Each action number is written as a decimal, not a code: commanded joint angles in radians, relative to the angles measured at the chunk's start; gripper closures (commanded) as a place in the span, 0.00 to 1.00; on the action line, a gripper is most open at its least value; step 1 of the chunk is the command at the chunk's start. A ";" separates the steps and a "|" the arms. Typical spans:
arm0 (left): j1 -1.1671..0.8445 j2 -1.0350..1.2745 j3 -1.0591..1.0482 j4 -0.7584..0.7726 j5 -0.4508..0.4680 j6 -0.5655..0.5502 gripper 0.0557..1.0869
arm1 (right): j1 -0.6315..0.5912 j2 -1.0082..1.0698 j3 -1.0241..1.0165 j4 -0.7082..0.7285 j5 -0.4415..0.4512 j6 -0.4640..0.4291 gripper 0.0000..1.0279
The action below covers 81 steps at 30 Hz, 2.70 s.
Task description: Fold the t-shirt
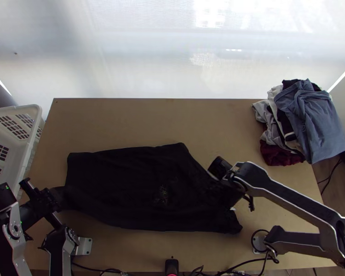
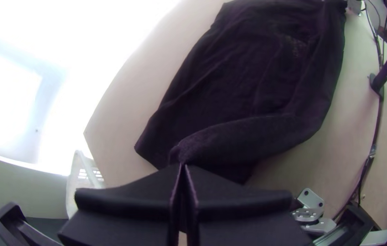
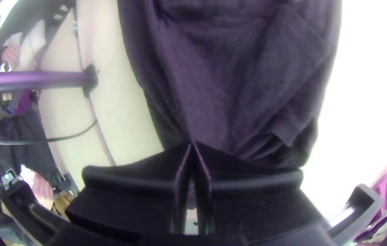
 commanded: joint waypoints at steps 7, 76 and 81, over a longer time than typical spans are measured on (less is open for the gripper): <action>0.056 0.067 0.095 0.024 0.000 -0.020 0.96 | -0.182 -0.217 0.400 -0.257 -0.005 -0.018 0.97; -0.467 0.023 0.872 0.156 -0.352 -0.937 0.96 | -0.823 -0.481 1.144 -0.225 -0.002 0.234 0.97; -0.466 0.041 0.946 0.162 -0.352 -0.982 0.95 | -0.858 -0.470 1.234 -0.225 0.001 0.220 0.97</action>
